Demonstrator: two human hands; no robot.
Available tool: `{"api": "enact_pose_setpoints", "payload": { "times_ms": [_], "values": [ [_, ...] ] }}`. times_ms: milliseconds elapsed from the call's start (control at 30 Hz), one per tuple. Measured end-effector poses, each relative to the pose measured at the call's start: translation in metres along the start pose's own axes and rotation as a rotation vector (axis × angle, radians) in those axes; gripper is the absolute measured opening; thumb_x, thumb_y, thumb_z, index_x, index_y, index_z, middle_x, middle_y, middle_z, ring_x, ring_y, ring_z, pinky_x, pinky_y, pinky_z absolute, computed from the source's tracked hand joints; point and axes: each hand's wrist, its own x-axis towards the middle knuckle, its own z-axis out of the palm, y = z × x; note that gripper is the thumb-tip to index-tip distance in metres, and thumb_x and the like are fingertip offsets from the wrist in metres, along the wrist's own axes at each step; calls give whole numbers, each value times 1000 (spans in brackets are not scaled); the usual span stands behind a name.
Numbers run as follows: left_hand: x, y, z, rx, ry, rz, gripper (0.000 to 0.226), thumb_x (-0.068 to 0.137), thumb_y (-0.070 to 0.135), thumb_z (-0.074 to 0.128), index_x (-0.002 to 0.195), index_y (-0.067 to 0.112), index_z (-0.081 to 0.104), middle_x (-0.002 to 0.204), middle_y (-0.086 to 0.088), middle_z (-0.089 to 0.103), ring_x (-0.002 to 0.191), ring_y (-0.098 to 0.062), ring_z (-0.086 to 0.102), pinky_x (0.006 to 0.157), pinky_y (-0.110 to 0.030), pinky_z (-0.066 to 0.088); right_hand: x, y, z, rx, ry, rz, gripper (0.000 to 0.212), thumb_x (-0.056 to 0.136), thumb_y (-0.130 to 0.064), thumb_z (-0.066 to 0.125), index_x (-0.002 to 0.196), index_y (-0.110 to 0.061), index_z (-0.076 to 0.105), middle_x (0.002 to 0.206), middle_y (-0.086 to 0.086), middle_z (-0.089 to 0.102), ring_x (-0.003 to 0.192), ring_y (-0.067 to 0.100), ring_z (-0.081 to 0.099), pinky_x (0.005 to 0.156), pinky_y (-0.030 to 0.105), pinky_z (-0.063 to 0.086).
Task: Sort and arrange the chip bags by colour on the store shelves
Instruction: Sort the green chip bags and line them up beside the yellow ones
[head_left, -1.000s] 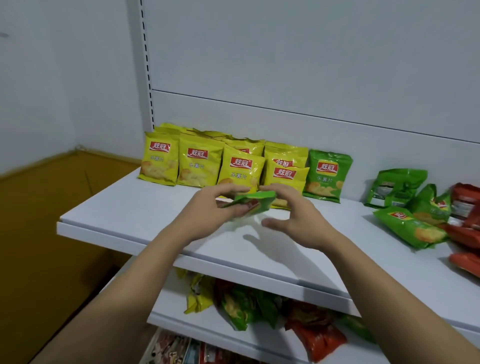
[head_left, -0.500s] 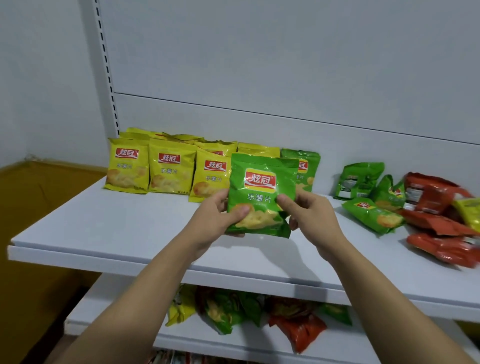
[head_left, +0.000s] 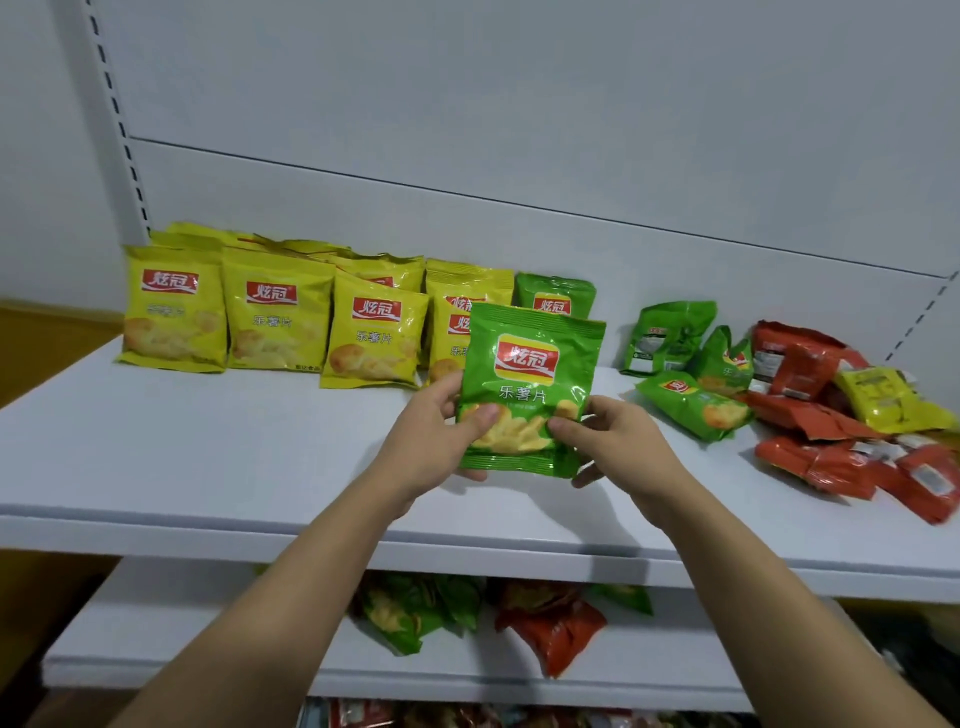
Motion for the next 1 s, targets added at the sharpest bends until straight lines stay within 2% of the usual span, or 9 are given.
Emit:
{"api": "enact_pose_setpoints", "payload": {
  "times_ms": [100,267,333,467,567,633,800,1000],
  "values": [
    [2,0,-1,65,-11,-11,32,93,16,62,113,40,58,113,1,66,96,-20,67,57,-40,60,3,2,-1,-63,-18,-22,16,86,-30,70,96,-18,71,88,3,74,77,16,67,64,31,53],
    [16,0,11,247,21,-36,31,89,29,67,118,35,57,112,5,66,89,-25,69,60,-50,59,19,6,-12,-34,84,-49,10,87,-25,70,87,-16,71,77,4,70,67,16,59,52,27,46],
    [26,-1,18,332,42,-41,34,87,32,69,119,33,56,109,4,64,87,-27,68,63,-47,59,28,12,-20,-13,96,-41,10,86,-23,70,89,-13,70,84,10,72,71,19,62,55,30,48],
    [43,-8,27,482,124,-26,49,84,33,71,129,25,52,105,7,63,83,-11,66,81,-40,56,52,31,-45,-21,173,-33,7,86,-21,71,90,-16,70,88,10,73,79,25,67,63,39,52],
    [52,-9,34,644,152,-19,45,86,34,68,127,26,52,109,7,63,91,-8,64,87,-38,53,80,48,-73,-99,269,-17,7,83,-26,73,85,-22,68,83,3,72,81,28,68,72,52,56],
    [57,-7,40,806,149,-8,43,87,38,66,127,29,53,115,8,63,100,-8,61,89,-37,52,103,53,-85,-160,287,-1,13,83,-29,73,89,-22,64,85,2,71,79,27,67,72,54,56],
    [67,0,54,1187,170,56,44,91,42,58,132,30,48,131,7,54,121,-15,47,93,-35,45,152,51,-86,-339,203,4,25,82,-30,71,98,-16,59,89,3,68,77,25,66,71,47,58],
    [71,7,68,1364,212,75,47,91,48,54,133,29,47,131,4,53,121,-19,45,94,-36,44,186,41,-73,-459,124,5,32,80,-35,70,98,-14,55,90,6,66,75,26,67,69,46,59]
  ]
}}
